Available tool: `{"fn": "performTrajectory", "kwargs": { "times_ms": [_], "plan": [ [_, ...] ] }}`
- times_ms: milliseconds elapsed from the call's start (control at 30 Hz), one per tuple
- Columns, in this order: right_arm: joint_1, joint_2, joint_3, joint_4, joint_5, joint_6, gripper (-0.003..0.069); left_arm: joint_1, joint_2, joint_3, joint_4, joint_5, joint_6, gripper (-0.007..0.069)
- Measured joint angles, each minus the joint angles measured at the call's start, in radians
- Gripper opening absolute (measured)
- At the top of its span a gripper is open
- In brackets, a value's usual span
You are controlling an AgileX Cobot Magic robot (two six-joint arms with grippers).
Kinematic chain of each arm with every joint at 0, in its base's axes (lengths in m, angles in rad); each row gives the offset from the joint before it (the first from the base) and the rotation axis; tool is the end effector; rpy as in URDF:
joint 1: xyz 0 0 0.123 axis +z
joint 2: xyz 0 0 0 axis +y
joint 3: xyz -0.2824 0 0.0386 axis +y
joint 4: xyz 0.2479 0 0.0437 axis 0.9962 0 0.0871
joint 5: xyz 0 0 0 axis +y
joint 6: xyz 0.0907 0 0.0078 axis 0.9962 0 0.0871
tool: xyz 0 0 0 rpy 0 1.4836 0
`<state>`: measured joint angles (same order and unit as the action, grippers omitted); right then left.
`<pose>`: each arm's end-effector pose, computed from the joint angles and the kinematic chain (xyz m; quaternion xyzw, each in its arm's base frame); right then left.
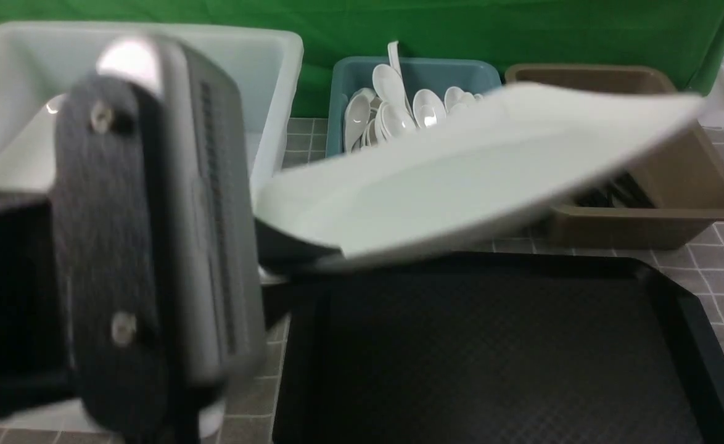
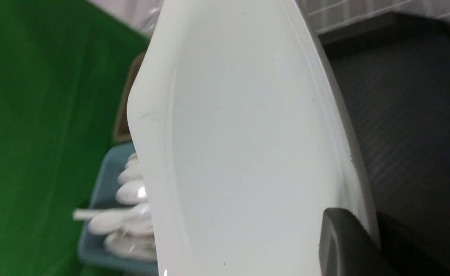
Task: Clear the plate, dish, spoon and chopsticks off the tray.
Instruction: Use the left arm to put the plate into the large storage box on the left
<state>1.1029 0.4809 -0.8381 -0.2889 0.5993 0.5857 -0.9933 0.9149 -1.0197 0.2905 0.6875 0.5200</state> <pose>0.0462 0.0590 0.4032 -0.2285 0.7172 0.3887 0.5313 0.1121 -0.1417 0.3987 0.6191 0.5843 0.0136 0.5245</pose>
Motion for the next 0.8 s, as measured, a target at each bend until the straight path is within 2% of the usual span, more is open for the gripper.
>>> {"fn": "performTrajectory", "kwargs": {
  "times_ms": [67,133,167,233,367,567,800],
  "plan": [
    [0.0,0.034,-0.021,-0.01,-0.004,-0.003,0.0023,0.049,0.016,-0.008,0.037,0.011,-0.016,0.0031],
    [0.0,0.104,-0.065,-0.021,-0.007,-0.038,0.0023,0.198,0.066,-0.013,0.067,0.006,-0.024,0.0031],
    [0.0,0.11,-0.065,-0.022,-0.009,-0.041,0.0023,0.223,0.07,-0.013,0.068,0.004,-0.023,0.0031],
    [0.0,0.176,-0.106,-0.023,-0.013,-0.081,0.0023,0.366,0.142,-0.013,0.067,-0.02,0.011,0.0031],
    [0.0,0.239,-0.127,-0.023,-0.011,-0.139,0.0023,0.587,0.297,-0.013,0.073,-0.102,0.052,0.0031],
    [0.0,0.247,-0.127,-0.02,0.043,-0.184,0.0028,0.699,0.449,-0.013,0.109,-0.124,0.05,0.0031],
    [0.0,0.245,-0.127,-0.019,0.107,-0.215,0.0034,0.795,0.608,-0.013,0.252,-0.196,-0.092,0.0033]
  ]
}}
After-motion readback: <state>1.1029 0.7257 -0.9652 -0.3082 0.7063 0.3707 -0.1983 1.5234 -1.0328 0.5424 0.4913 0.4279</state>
